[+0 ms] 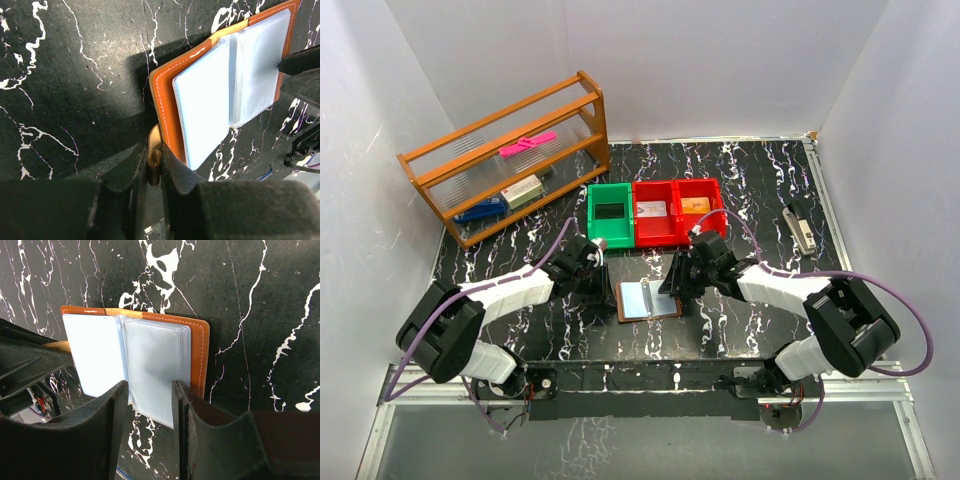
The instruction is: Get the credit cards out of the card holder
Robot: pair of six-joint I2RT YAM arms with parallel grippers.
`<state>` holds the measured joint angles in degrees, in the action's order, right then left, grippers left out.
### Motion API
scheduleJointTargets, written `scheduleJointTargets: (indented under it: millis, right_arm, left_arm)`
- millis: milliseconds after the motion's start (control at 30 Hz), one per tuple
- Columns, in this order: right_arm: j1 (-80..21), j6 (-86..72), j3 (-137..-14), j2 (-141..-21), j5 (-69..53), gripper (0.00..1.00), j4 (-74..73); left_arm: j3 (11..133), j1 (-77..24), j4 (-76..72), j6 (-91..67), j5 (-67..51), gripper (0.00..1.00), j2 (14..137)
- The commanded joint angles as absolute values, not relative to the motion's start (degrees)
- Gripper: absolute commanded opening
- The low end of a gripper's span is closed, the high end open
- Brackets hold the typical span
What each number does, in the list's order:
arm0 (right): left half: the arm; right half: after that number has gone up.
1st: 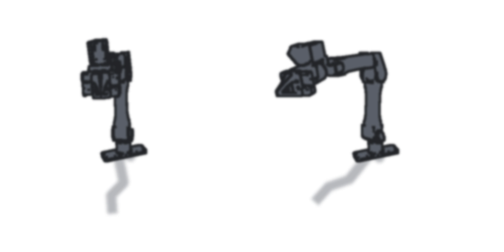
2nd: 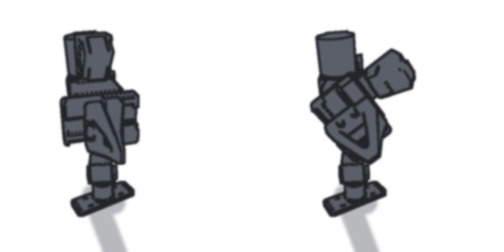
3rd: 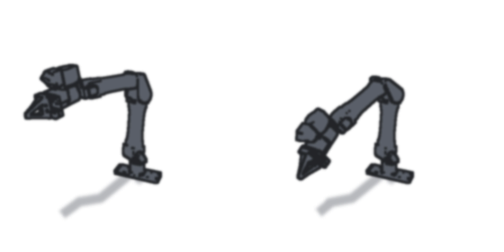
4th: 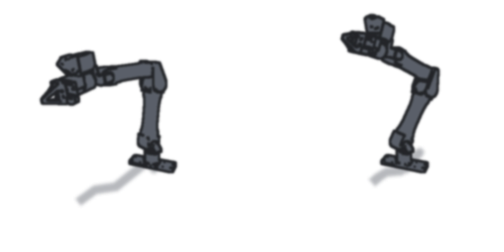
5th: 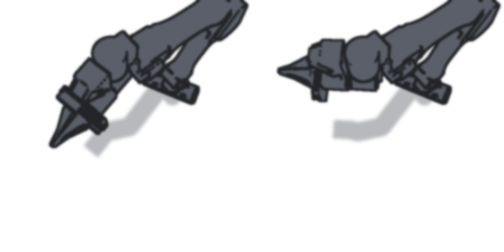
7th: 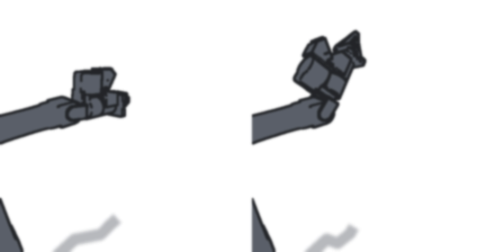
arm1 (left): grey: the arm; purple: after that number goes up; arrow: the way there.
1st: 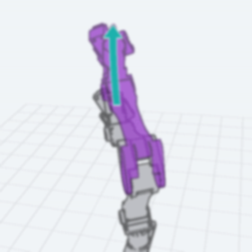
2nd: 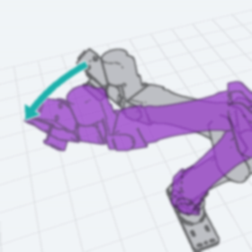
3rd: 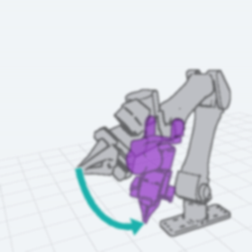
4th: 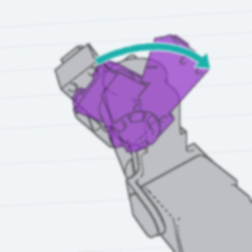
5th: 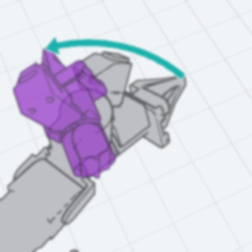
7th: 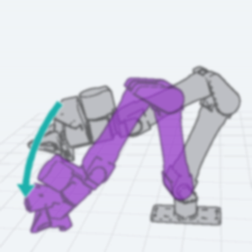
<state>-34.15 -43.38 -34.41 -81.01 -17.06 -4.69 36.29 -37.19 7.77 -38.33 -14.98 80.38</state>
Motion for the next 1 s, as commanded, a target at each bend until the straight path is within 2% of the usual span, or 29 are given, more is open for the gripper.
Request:
scheduleJointTargets:
  millis: [0, 300, 567, 700, 767, 867, 967]
  right_arm:
    - [-34.8, -42.45, -36.21, -81.13, -15.13, 0.39, -5.29]
    - [-35.99, -46.91, -36.18, -87.45, -27.64, 0.39, 6.33]
    - [-37.03, -51.73, -38.03, -87.31, -31.21, 0.39, 13.26]
    - [-37.12, -49.36, -39.55, -86.68, -28.87, 0.39, 9.09]
    - [-37.12, -45.53, -41.08, -84.16, -21.85, 0.4, 2.09]
    - [-37.06, -42.24, -41.94, -80.92, -12.45, 0.44, -5.33]
    - [-37.03, -40.23, -42.51, -80.16, -9.39, 0.45, -9.46]
  left_arm:
    - [35.74, -37.0, 8.7, -37.93, -15.29, 0.11, 78.66]
    - [35.84, -37.02, 8.51, -37.93, -15.63, 0.03, 78.66]
    - [35.82, -37.01, 9.38, -38.11, -14.8, 0.0, 78.66]
    - [36.03, -37.0, 10.56, -38.21, -13.8, 0.01, 76.73]
    - [36.18, -37.01, 11.66, -38.69, -12.35, 0.16, 75.26]
    - [36.01, -37.0, 12.39, -39.42, -11.2, 0.54, 70.86]
    - [36.26, -37.0, 11.3, -40.95, -10.79, 0.78, 66.07]
